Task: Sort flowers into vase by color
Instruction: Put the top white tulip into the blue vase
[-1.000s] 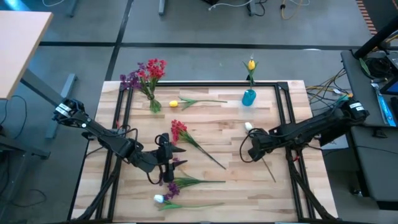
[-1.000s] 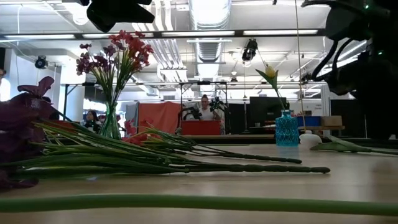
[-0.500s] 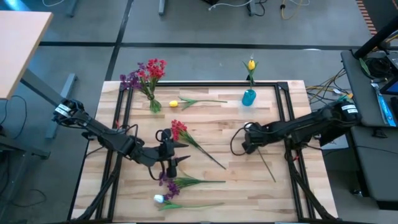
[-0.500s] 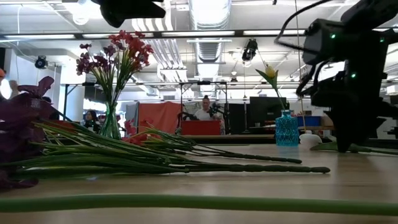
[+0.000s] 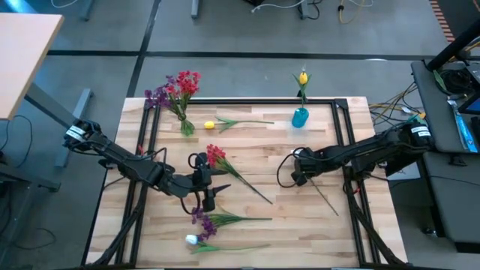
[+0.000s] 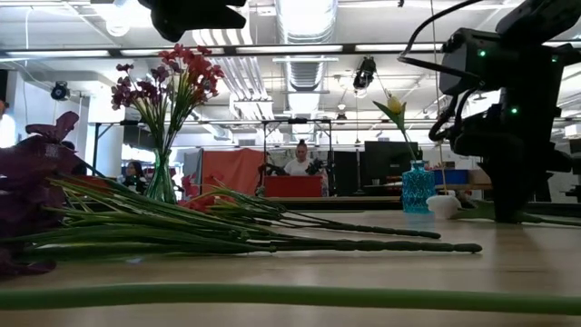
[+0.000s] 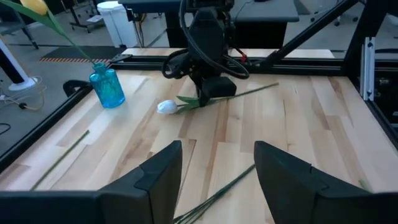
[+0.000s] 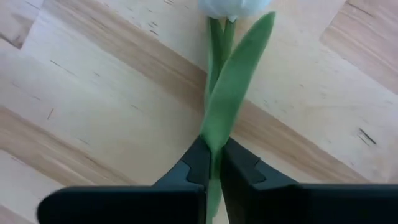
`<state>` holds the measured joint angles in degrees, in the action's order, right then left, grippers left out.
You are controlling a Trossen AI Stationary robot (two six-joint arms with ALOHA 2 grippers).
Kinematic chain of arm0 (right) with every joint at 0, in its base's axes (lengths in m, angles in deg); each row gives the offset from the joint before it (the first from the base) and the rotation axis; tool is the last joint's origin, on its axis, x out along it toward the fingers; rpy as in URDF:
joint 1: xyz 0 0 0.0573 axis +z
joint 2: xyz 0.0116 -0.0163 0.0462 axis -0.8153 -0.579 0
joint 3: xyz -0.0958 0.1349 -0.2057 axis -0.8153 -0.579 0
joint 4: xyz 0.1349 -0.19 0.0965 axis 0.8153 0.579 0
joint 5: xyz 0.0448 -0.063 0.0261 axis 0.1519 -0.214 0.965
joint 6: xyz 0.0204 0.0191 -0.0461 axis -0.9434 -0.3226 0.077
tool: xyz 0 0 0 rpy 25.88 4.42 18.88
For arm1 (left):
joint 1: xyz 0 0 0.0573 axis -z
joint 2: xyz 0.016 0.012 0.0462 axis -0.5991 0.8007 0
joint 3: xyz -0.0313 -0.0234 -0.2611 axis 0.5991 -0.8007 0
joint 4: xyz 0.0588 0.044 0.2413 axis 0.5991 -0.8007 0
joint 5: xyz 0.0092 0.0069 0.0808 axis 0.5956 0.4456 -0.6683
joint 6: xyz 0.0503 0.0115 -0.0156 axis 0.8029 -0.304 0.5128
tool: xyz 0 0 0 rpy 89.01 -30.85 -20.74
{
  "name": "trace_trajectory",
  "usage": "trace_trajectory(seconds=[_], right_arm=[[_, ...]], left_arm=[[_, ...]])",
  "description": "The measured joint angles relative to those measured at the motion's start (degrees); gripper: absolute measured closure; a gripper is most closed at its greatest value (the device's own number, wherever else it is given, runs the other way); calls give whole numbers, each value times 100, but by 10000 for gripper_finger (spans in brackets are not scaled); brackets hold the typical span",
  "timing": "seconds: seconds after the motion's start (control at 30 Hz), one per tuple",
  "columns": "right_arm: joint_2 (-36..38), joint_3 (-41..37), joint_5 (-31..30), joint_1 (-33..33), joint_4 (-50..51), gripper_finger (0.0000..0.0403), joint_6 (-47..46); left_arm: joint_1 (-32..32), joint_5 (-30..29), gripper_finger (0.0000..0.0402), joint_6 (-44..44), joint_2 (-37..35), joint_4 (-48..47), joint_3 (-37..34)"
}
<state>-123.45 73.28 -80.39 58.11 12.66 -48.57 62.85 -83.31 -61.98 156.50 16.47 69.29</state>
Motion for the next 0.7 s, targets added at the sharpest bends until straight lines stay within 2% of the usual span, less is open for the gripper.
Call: trace_trajectory(seconds=[0.17, 0.27, 0.33, 0.43, 0.6, 0.7], right_arm=[[566, 126, -42, 70, -59, 389, 219], [980, 150, -200, 312, -552, 389, 409], [1245, 148, -481, 569, -1209, 389, 651], [1576, 91, -1272, 982, -2204, 390, 1184], [1792, 63, -2829, 1393, -3790, 390, 2490], [1722, 49, -3494, 1421, -4669, 390, 3264]], left_arm=[[0, -2, 217, -128, 184, 72, 0], [4, 22, 217, -124, 399, 326, 0], [3, 268, 217, -70, 557, 552, 0], [4, 761, 217, 34, 749, 872, 0], [16, 793, 217, 198, 858, 1310, 0], [15, 790, 217, 215, 844, 1418, 0]])
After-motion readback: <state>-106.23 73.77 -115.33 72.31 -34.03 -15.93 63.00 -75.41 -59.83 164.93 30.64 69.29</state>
